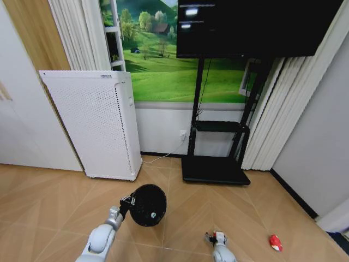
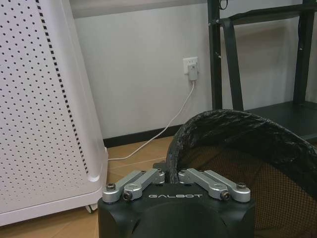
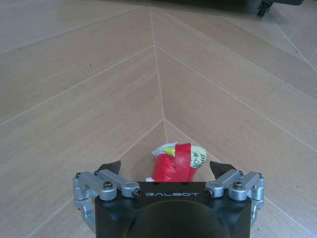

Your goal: Pick up the trash bin and place the garbage on the floor into it.

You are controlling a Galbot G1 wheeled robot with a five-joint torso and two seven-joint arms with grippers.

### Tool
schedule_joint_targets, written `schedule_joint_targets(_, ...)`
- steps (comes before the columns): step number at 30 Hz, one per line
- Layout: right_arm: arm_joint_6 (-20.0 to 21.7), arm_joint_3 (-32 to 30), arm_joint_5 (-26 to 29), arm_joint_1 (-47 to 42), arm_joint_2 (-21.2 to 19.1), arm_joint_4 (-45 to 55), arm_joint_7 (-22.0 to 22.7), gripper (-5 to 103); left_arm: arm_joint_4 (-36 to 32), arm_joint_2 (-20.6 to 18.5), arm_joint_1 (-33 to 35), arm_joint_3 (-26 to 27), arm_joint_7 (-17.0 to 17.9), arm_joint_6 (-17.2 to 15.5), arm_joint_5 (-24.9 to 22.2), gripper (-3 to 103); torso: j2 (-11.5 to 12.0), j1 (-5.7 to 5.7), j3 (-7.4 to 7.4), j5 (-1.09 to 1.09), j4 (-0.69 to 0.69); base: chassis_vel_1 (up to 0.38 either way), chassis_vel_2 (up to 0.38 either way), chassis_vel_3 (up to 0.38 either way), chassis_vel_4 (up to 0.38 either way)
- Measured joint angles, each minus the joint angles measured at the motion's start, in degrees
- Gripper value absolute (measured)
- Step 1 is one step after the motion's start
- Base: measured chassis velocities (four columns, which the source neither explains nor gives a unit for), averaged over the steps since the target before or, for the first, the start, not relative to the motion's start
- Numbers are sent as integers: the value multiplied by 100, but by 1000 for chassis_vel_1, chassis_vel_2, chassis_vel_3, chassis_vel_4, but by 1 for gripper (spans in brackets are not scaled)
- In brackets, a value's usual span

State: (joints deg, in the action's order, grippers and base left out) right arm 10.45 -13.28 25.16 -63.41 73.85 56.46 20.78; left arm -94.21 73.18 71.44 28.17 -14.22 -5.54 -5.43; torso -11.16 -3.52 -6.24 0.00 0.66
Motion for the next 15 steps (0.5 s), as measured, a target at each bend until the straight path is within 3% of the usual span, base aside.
schedule_joint_targets(10, -133, -70, -215, 101, 43, -350, -150, 94, 27, -1, 24, -18, -2, 27, 7, 7, 0, 0, 0, 0, 0, 0, 0, 0, 0)
schedule_joint_targets(15, -206, -87, -266, 116, 57, -405, -219, 78, 45, 0, 31, -25, -2, 43, 12, 7, 0, 0, 0, 0, 0, 0, 0, 0, 0)
